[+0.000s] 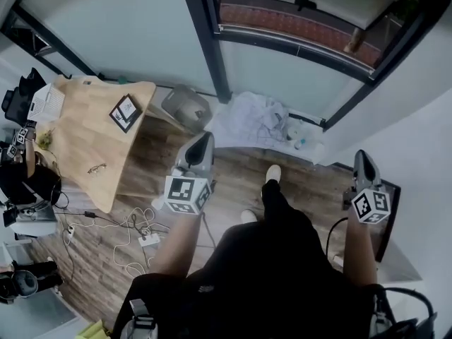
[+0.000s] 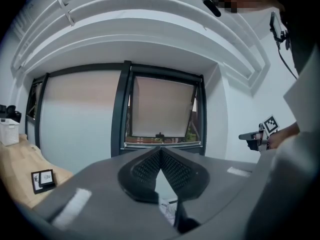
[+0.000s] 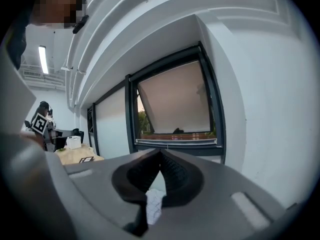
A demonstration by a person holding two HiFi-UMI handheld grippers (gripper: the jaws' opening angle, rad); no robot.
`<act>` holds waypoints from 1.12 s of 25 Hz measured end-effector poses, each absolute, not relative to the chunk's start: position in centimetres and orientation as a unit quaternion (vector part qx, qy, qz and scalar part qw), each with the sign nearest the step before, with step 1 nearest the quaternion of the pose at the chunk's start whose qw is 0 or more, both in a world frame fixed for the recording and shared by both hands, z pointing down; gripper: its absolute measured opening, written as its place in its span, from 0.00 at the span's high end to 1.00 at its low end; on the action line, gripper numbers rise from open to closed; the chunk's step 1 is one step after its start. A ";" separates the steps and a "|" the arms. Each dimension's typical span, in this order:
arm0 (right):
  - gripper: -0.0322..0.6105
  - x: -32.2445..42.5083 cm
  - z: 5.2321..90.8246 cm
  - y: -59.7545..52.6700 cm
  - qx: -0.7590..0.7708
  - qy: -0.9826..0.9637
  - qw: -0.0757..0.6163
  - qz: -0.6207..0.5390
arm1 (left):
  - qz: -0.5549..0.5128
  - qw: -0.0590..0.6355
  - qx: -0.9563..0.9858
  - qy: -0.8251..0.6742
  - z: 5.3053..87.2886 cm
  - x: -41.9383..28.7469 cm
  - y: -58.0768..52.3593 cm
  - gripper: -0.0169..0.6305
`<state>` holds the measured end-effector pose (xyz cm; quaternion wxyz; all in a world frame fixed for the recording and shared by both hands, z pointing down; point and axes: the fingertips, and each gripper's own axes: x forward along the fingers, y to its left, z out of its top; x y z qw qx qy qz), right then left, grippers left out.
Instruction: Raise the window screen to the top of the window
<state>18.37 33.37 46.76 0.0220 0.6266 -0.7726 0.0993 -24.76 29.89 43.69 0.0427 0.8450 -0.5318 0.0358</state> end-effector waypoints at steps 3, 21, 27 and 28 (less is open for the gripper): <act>0.95 18.5 47.6 31.1 0.625 -0.773 0.014 0.104 | 0.039 0.044 0.842 -0.536 44.1 -24.6 28.4 0.96; 0.95 19.1 48.2 10.8 0.608 -0.783 -0.022 0.130 | 0.076 0.017 0.837 -0.542 41.6 -22.6 12.2 0.96; 0.95 20.1 48.9 3.7 0.589 -0.797 -0.020 0.136 | 0.082 0.020 0.834 -0.546 42.4 -20.6 5.9 0.96; 0.95 20.2 49.3 2.6 0.586 -0.798 -0.021 0.139 | 0.085 0.021 0.834 -0.545 42.7 -20.2 4.9 0.96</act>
